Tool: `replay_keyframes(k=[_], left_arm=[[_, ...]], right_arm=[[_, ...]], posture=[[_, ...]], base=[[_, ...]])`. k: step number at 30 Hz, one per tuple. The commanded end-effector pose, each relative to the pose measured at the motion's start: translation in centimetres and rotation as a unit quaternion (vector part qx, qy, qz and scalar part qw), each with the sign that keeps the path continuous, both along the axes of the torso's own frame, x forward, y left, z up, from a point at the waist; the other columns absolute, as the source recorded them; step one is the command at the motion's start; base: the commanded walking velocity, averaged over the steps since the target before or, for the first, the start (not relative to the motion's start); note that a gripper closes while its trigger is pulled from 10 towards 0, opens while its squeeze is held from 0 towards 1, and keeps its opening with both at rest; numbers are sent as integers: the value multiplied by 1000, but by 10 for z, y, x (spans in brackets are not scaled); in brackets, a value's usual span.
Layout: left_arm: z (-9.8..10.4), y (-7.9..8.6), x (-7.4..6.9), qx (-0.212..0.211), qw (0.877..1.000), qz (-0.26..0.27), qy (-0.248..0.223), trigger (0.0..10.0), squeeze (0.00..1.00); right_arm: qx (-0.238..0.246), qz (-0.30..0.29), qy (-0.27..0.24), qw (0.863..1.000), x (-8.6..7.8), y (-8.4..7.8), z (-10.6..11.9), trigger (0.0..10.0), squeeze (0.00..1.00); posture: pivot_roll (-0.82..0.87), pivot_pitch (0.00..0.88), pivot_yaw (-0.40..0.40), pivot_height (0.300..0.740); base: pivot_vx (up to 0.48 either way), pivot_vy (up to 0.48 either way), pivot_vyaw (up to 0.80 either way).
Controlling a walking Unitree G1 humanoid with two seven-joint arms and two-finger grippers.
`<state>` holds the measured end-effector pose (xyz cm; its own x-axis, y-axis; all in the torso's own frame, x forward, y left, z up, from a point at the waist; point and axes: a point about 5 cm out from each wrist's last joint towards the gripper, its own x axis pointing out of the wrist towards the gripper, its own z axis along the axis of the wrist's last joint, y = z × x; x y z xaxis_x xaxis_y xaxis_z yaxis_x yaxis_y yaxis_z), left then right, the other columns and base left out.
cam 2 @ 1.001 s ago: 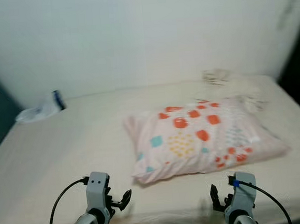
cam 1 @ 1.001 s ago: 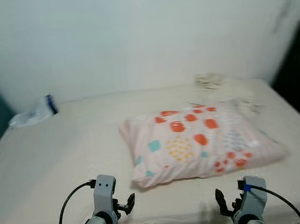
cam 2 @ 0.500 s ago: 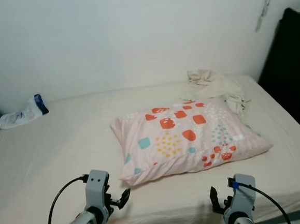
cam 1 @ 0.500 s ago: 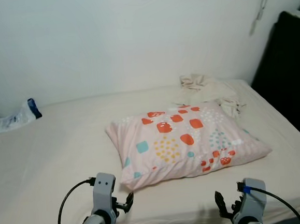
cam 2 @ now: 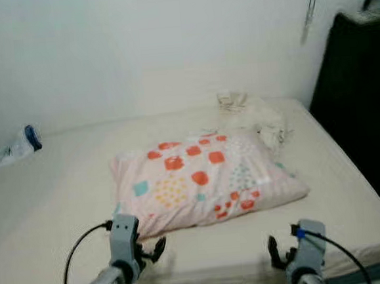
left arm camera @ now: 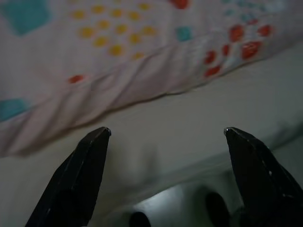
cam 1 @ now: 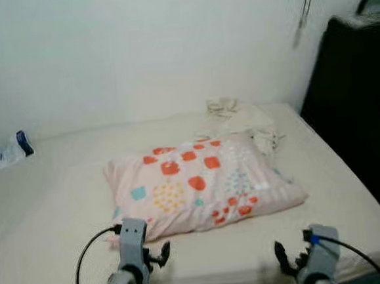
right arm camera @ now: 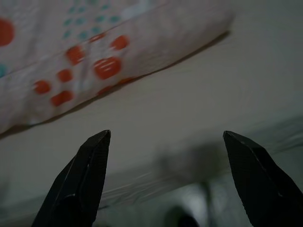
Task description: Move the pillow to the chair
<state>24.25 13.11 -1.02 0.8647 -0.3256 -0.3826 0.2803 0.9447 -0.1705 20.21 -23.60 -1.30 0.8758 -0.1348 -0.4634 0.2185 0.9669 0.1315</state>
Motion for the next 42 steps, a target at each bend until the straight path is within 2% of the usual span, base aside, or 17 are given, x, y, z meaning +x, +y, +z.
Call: replay_keyframes(k=[1, 14, 20, 22, 23, 24, 26, 27, 28, 29, 30, 31, 32, 34, 37, 42], left_arm=[[-3, 8, -2, 8, 1000, 7, 9, 10000, 0], [-4, 11, -1, 13, 1000, 23, 15, 10000, 0], [5, 14, 13, 19, 999, 43, -1, 10000, 0], [11, 13, 21, 17, 999, 47, -13, 10000, 0], [11, 13, 21, 17, 999, 47, -13, 10000, 0], [14, 14, 26, 17, 998, 52, -20, 10000, 0], [14, 14, 26, 17, 998, 52, -20, 10000, 0], [24, 23, 36, 38, 995, 79, -46, 10000, 0], [29, 28, 41, 49, 993, 95, -59, 10000, 0], [29, 28, 41, 49, 993, 95, -59, 10000, 0], [46, 45, 56, 54, 983, 154, -87, 10000, 0], [53, 52, 62, 51, 978, 176, -96, 10000, 0], [53, 52, 62, 51, 978, 176, -96, 10000, 0], [68, 61, 75, 48, 970, 207, -115, 10000, 0], [83, 62, 88, 43, 969, 206, -133, 10000, 0], [83, 58, 92, 53, 973, 188, -126, 10000, 0]], right_arm=[[13, 2, 3, 1000, 0, 6, -2, 10000, 0], [12, 2, 4, 1000, 0, 5, -2, 10000, 0], [-8, 9, -2, 1000, 8, 3, 2, 10000, 0], [-13, 16, -16, 1000, 18, 3, 8, 10000, 0], [-13, 16, -16, 1000, 18, 3, 8, 10000, 0], [-7, 20, -30, 999, 25, 4, 13, 10000, 0], [-7, 20, -30, 999, 25, 4, 13, 10000, 0], [-5, 42, -51, 998, 38, 11, 22, 10000, 0], [-5, 52, -59, 997, 43, 14, 25, 10000, 0], [-5, 52, -59, 997, 43, 14, 25, 10000, 0], [-3, 74, -79, 994, 58, 21, 36, 10000, 0], [-1, 79, -86, 993, 63, 24, 41, 10000, 0], [-1, 79, -86, 993, 63, 24, 41, 10000, 0], [3, 92, -99, 991, 74, 28, 50, 10000, 0], [-5, 105, -106, 989, 89, 31, 60, 10000, 0], [-6, 103, -120, 987, 97, 28, 70, 10000, 0]], posture=[[-147, 63, 75, 740], [-150, 69, 76, 740], [-150, 64, 77, 740], [-149, 63, 80, 740], [-149, 63, 80, 740], [-149, 63, 80, 740], [-149, 63, 80, 740], [-152, 63, 83, 740], [-152, 63, 83, 740], [-152, 63, 83, 740], [-149, 64, 82, 740], [-149, 64, 82, 740], [-149, 64, 82, 740], [-142, 62, 83, 740], [-138, 60, 82, 730], [-141, 58, 83, 705]], base=[[0, 0, 0], [0, 0, 0], [0, 0, 0], [0, 0, 0], [0, 0, 0], [0, 0, 0], [0, 0, 0], [0, 0, 0], [0, 0, 0], [0, 0, 0], [0, 0, 0], [0, 0, 0], [0, 0, 0], [0, 0, 0], [0, 0, 0], [0, 0, 0]])
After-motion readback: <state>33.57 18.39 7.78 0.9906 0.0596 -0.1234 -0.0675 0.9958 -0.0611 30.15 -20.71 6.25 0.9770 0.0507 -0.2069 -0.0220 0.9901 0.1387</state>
